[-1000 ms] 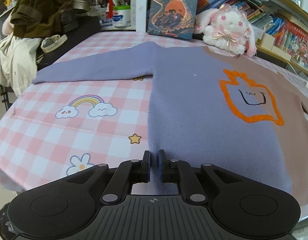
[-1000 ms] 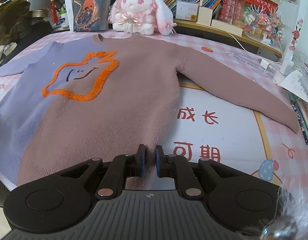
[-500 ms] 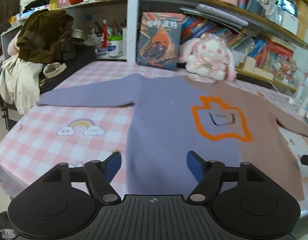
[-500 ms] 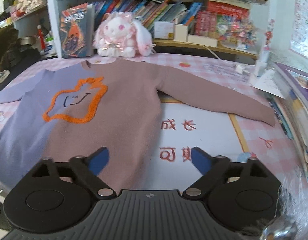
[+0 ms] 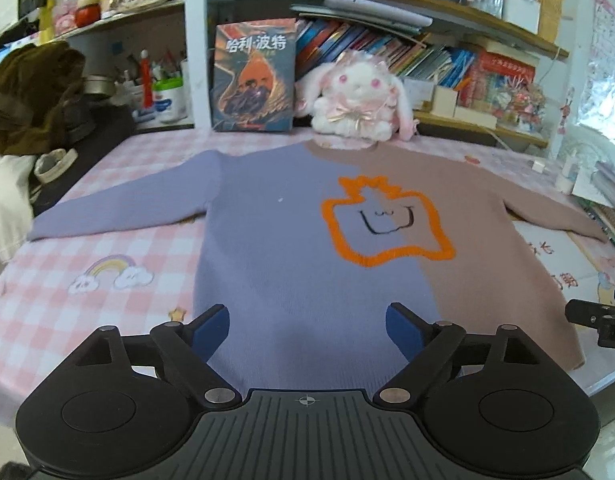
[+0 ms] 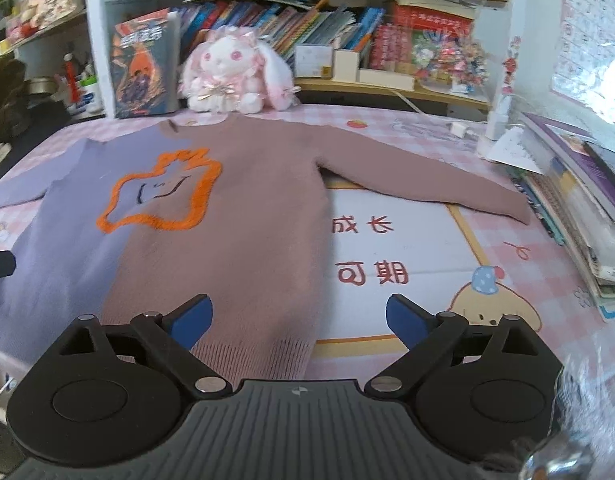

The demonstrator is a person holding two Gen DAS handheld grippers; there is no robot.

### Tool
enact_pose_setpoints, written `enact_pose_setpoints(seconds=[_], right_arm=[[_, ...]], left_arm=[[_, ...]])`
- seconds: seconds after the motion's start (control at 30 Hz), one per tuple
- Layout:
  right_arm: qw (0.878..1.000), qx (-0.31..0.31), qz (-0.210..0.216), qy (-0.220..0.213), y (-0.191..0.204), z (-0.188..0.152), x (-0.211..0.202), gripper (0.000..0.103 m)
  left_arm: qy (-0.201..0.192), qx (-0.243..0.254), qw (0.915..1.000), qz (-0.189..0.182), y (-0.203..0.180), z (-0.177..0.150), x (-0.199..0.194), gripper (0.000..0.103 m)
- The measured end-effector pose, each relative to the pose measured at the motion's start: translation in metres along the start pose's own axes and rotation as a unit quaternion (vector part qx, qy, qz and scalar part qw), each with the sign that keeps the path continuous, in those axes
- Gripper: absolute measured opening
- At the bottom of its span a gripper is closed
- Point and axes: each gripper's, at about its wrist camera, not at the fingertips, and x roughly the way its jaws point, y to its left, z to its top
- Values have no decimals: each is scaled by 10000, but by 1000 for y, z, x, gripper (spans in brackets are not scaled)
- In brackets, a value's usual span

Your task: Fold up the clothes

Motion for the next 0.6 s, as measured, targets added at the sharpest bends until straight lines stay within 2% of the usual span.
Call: enact_pose_setpoints(seconds=[0.13,0.23,0.43,0.6], right_arm=[[9992,236,-329,-25,14,0,-2,96],[9973,444,-586,-25,37,-3,-4,97],[9943,596,-889,-15,108,-10,-12,102],[9924,590,-1079,16,169,-21,-12,102]], left_arm=[[41,196,9993,-317,13,2,10,88],[69,518,9970,-578,32,3,13,88],[112,801,9926,-906,87,10,22,91],[261,961,9888,-1114,130,10,31,91]])
